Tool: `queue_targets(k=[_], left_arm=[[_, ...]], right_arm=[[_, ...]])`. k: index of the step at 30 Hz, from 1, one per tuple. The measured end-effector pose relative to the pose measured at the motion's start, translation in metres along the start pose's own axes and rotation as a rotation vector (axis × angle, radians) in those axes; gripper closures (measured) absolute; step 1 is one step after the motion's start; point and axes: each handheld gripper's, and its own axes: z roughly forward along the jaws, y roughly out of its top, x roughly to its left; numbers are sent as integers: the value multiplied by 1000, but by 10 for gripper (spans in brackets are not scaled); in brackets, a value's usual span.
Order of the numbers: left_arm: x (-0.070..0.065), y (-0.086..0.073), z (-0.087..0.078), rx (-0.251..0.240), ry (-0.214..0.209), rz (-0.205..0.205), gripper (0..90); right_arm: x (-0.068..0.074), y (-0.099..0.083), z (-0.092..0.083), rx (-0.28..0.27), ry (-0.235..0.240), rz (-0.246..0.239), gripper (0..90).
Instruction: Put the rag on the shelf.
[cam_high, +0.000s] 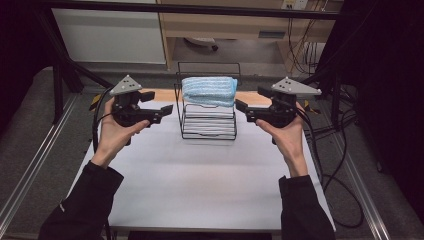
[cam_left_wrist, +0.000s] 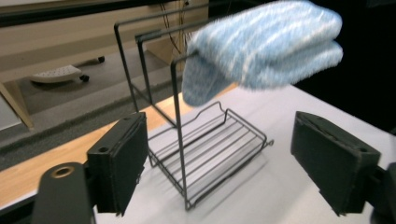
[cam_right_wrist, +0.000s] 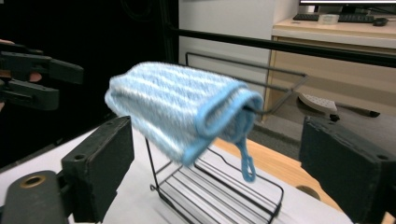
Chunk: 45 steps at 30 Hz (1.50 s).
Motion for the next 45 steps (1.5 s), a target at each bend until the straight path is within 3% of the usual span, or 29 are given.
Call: queue_targets(k=[8,14,23,30,34,38,45], left_arm=[[2,-34,-10,34,25,16,105],[3,-67,-13,63,19,-6,91],[-2,-125,-7,119,0,-1,97],[2,-165,-4,162,-1,-42,98],[5,-181,-6,196,9,-33,98],[7,-193,-9,210,8,-39,97],[14,-208,-16,218,14,-45,97]], right_arm=[[-4,-27,-21,48,-7,8,29],[-4,-54,-34,78,-1,26,9],[-7,-114,-37,160,20,70,8],[-12,-156,-39,212,39,96,8],[-16,-181,-43,249,65,107,8],[-21,-200,-48,294,57,112,8],[-30,-222,-63,301,38,129,8]])
